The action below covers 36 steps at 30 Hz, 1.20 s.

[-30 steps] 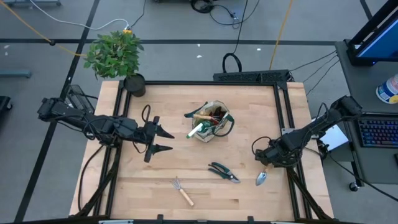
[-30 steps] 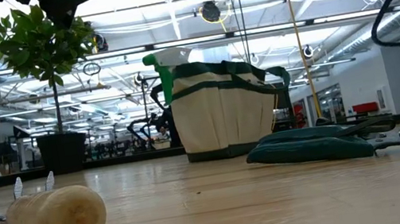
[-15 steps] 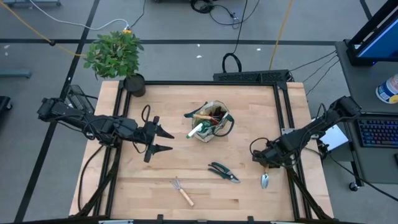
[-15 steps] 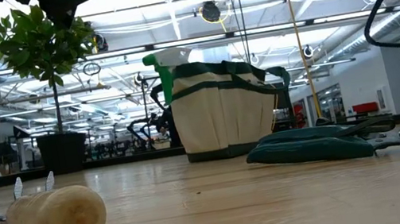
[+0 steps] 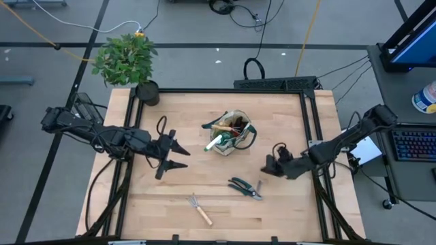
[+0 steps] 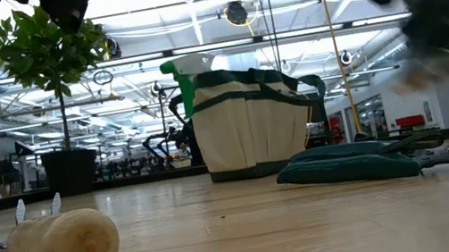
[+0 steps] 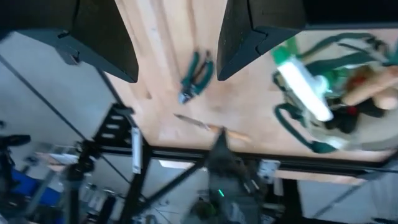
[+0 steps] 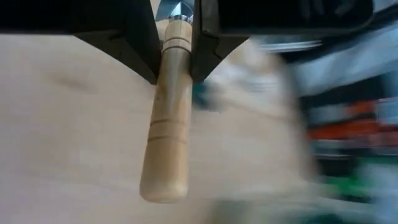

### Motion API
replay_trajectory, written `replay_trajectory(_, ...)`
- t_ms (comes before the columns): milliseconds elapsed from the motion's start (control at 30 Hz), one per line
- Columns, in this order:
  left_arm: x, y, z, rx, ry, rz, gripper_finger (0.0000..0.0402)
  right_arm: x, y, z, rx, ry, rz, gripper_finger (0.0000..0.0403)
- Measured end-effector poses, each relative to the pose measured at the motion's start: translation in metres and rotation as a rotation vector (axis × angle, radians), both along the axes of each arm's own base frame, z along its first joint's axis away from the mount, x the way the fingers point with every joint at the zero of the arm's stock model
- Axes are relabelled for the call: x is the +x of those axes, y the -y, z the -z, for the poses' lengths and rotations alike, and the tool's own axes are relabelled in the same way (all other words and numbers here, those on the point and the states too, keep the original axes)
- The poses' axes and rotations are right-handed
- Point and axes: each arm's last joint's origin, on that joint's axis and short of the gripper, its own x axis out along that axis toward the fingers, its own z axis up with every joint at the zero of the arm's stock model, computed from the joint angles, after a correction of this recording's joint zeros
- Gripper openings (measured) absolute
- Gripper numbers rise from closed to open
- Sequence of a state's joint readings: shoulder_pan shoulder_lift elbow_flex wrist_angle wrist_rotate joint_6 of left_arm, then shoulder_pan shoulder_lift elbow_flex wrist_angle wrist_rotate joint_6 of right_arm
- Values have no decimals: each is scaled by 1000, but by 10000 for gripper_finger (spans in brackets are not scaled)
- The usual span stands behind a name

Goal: Pick & Place Garden tools in Gardening bag
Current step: Put the light brown trowel in the light brown gardening bag

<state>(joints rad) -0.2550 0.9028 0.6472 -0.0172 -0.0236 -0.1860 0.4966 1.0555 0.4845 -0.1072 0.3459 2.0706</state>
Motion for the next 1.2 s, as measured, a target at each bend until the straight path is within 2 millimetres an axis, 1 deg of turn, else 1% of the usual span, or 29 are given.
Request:
replay_trajectory(100,-1,1,1,-4,-15,33,225,10,0,-19,-126,232,42,56)
replay_trajectory(233,-1,1,2,8,-16,55,225,20,4,-42,-315,452,74,56)
replay_trajectory(400,-1,0,2,9,-15,48,225,29,19,-70,-585,643,123,56)
replay_trajectory(500,0,-2,2,7,-16,34,225,31,32,-85,-778,704,169,56)
replay_trajectory(633,1,-5,2,6,-16,20,225,32,49,-94,-1008,698,191,56)
replay_trajectory(733,1,-6,2,-11,-20,7,225,35,61,-95,-1137,652,178,56)
replay_trajectory(833,1,-8,2,-26,-23,-3,225,36,73,-95,-1268,586,164,56)
replay_trajectory(967,1,-8,1,-56,-29,-16,225,37,86,-91,-1434,441,131,56)
replay_trajectory(1067,1,-8,1,-69,-32,-19,225,38,94,-86,-1498,343,98,56)
replay_trajectory(1133,1,-8,1,-69,-32,-19,225,40,99,-84,-1506,288,63,56)
replay_trajectory(1200,1,-8,1,-69,-32,-19,225,43,104,-86,-1508,256,18,56)
